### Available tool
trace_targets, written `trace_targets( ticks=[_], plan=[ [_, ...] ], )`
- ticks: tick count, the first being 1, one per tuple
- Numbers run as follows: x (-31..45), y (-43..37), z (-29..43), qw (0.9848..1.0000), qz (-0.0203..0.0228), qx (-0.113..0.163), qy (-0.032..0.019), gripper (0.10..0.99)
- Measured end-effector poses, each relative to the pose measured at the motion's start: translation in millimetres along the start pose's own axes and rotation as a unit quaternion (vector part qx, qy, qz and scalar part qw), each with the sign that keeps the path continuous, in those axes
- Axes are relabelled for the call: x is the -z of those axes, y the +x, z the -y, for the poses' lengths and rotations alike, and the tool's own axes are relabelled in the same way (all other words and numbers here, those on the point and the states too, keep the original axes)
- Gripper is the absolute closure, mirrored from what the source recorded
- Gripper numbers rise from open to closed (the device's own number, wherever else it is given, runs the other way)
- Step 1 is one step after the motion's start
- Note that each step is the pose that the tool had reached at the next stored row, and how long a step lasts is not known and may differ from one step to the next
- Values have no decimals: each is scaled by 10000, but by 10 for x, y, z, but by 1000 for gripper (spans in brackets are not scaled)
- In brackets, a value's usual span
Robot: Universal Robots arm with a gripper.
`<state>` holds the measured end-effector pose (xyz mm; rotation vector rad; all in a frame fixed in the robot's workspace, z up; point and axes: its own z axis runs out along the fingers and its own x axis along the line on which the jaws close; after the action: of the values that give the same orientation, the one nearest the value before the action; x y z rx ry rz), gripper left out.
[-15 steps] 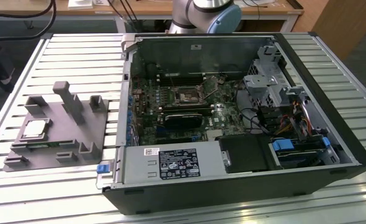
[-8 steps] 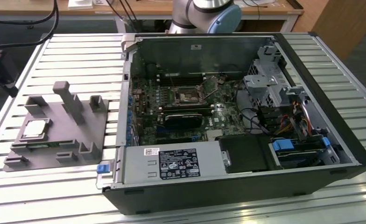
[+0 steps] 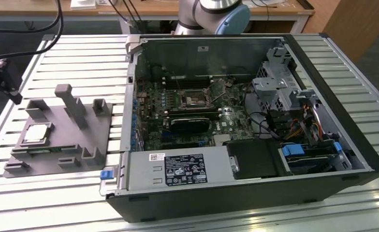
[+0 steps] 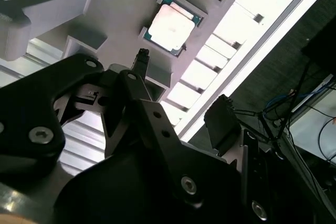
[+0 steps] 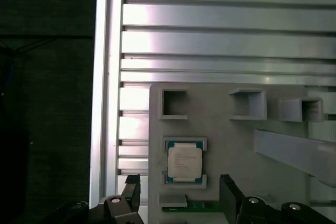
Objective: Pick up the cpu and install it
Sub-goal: 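Pick up the cpu and move it towards the insertion slot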
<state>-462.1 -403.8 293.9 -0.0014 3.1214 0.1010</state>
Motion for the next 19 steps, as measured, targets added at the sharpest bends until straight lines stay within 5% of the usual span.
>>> trace_targets(
  ticks=[12,19],
  plan=[
    [-202,-58,40,9999,-105,-3,-14,384],
    [-329,-64,48,9999,-110,-3,-14,384]
  ],
)
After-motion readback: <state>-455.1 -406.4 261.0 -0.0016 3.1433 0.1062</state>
